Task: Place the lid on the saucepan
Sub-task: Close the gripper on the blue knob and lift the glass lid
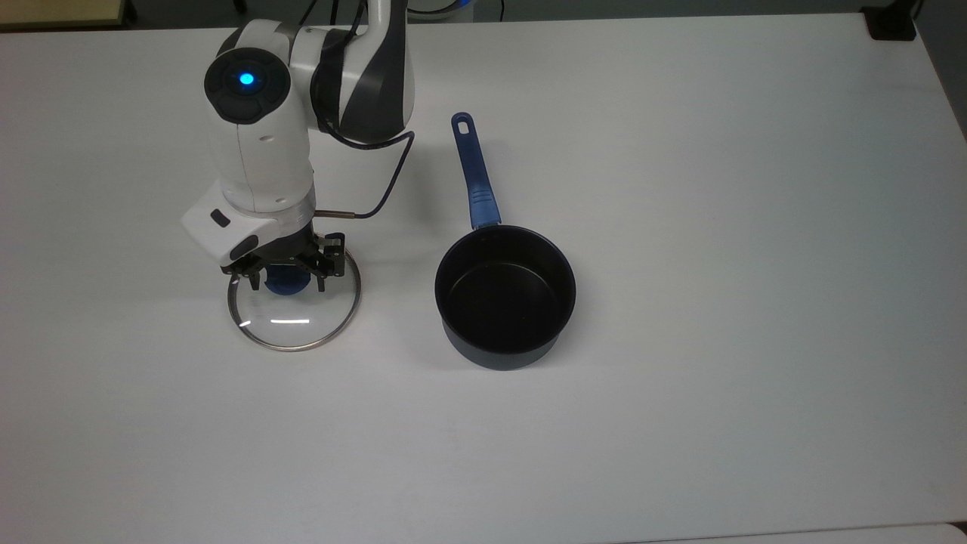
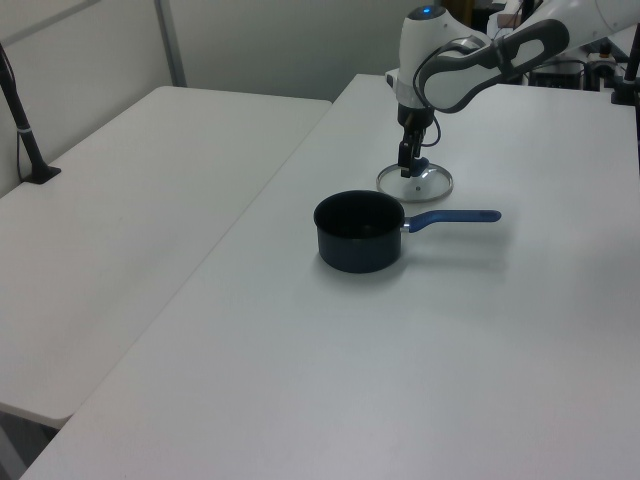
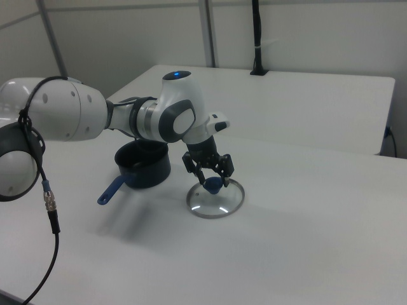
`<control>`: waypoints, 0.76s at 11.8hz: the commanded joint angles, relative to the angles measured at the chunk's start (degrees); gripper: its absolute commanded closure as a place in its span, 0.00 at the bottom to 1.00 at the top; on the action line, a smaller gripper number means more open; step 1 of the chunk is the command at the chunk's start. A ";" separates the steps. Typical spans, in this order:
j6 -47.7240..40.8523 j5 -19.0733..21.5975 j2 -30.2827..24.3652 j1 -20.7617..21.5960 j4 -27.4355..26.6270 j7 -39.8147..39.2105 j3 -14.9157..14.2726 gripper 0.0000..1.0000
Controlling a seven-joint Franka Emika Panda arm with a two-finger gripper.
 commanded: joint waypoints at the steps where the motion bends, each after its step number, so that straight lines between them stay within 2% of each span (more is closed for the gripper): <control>1: -1.30 -0.60 -0.92 0.08 -0.51 -1.14 -0.13 0.13; 4: -3.32 -0.60 -1.09 0.00 -0.69 -3.06 -0.13 0.19; 5: -3.85 -0.51 -1.09 -0.09 -0.60 -4.03 -0.13 0.30; 7: -4.12 -0.25 -1.53 -0.18 -0.51 -4.47 -0.13 0.60; 9: -5.43 0.54 -3.19 -0.53 -0.16 -4.48 -0.13 0.67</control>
